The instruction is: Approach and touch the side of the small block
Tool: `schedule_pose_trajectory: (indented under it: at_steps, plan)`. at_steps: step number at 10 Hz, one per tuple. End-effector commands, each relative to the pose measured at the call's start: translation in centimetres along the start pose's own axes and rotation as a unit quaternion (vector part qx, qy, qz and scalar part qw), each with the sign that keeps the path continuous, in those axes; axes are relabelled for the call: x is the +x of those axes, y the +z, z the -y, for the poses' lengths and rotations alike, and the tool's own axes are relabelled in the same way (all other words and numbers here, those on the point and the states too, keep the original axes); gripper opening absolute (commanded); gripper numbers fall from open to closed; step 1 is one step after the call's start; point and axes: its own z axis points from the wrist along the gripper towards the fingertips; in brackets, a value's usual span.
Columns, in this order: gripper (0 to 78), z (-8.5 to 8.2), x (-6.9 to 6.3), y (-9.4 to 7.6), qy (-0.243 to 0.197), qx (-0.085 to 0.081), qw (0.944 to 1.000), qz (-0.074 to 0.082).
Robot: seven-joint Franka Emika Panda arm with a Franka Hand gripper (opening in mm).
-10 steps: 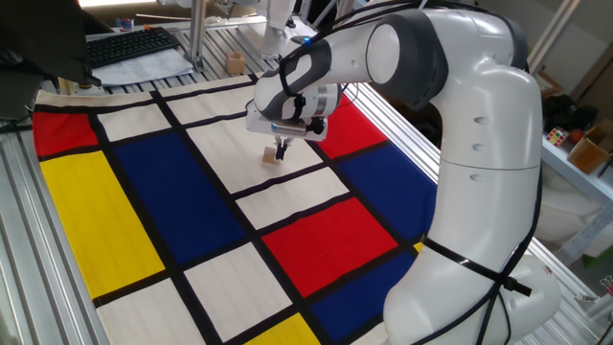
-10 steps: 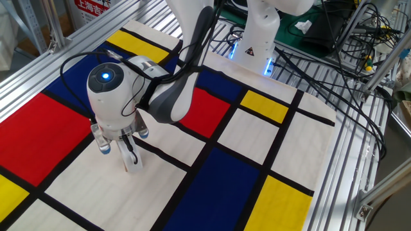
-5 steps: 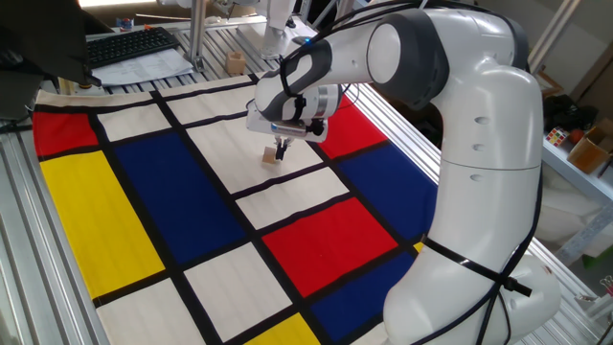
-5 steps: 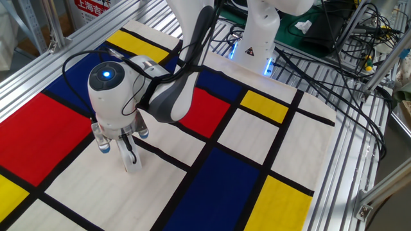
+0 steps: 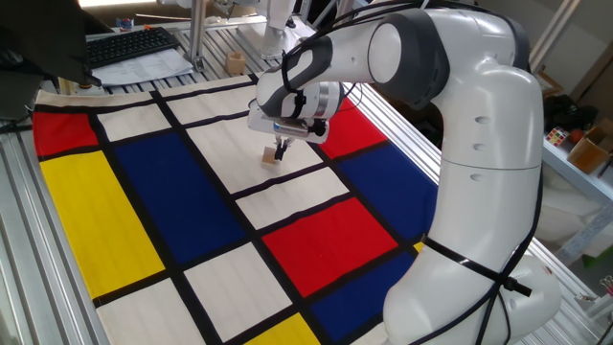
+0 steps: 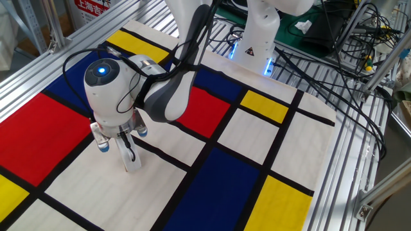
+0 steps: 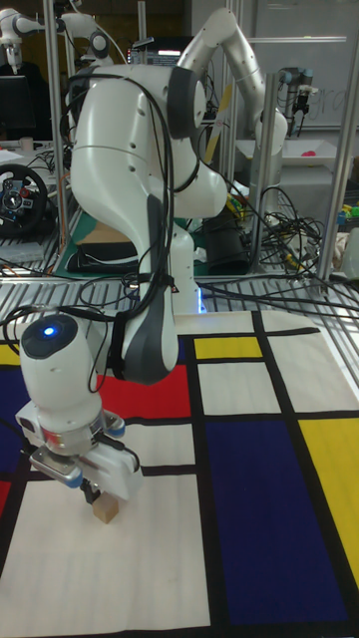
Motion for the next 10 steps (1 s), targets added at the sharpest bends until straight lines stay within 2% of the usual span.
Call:
schedule_pose_trajectory:
  at_steps: [1, 6, 10]
  plan:
    - [0.0, -0.01, -0.1, -0.14, 0.002, -0.006, 1.0, 0.002]
    - [0.0, 0.05, -0.08, -0.01, 0.002, -0.026, 0.9997, -0.003]
    - [0.0, 0.05, -0.08, -0.01, 0.002, -0.026, 0.9996, -0.003]
